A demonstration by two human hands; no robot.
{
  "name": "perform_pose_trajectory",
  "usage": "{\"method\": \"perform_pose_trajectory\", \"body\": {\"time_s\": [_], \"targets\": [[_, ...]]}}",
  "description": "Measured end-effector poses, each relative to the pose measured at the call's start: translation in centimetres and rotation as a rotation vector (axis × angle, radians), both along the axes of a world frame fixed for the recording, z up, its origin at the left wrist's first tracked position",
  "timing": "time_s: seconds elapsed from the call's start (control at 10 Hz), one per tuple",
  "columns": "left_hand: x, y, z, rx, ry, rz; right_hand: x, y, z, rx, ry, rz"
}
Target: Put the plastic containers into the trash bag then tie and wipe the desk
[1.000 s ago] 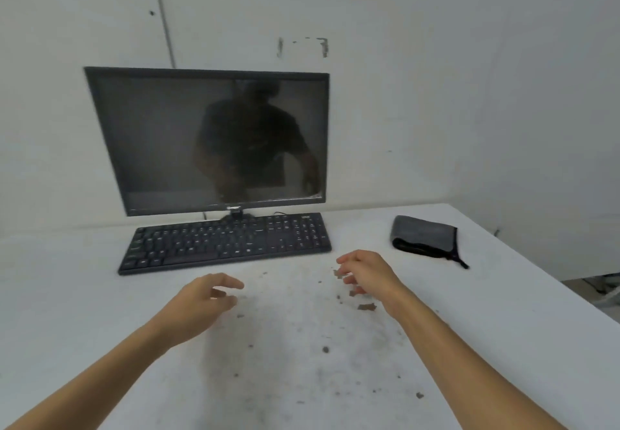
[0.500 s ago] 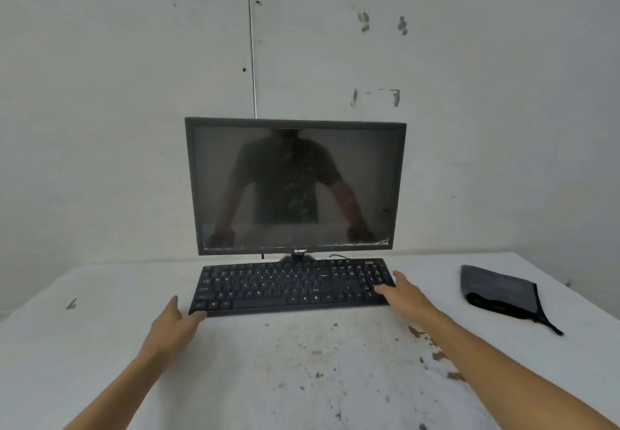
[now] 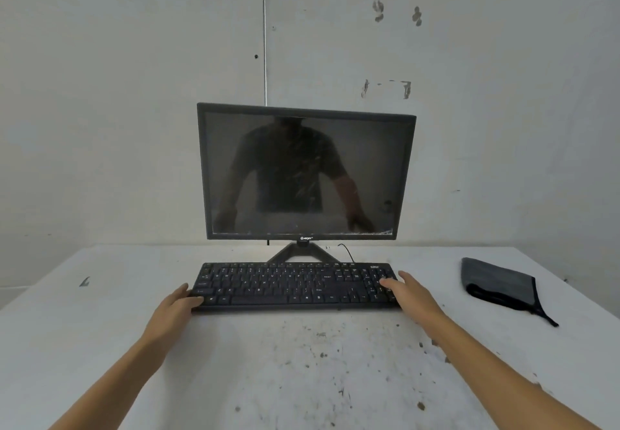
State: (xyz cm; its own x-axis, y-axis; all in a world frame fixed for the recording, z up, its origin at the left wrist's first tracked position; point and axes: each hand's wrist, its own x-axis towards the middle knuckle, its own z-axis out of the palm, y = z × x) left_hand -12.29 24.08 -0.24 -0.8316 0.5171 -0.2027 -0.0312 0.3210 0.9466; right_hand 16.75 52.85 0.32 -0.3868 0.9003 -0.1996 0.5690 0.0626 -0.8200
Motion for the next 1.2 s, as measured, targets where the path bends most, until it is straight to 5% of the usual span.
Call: {"method": "perform_pose_trajectory", "body": {"time_s": [0.9, 1.2], "targets": [[15.7, -17.0, -0.8, -0.15, 0.435, -0.093, 14.7, -17.8, -3.4, 0.402, -0.327, 0.015], [13.8, -18.0, -2.1, -0.089, 0.321, -0.072, 15.2, -17.7, -2.0, 0.373, -0.347, 0.027]]}}
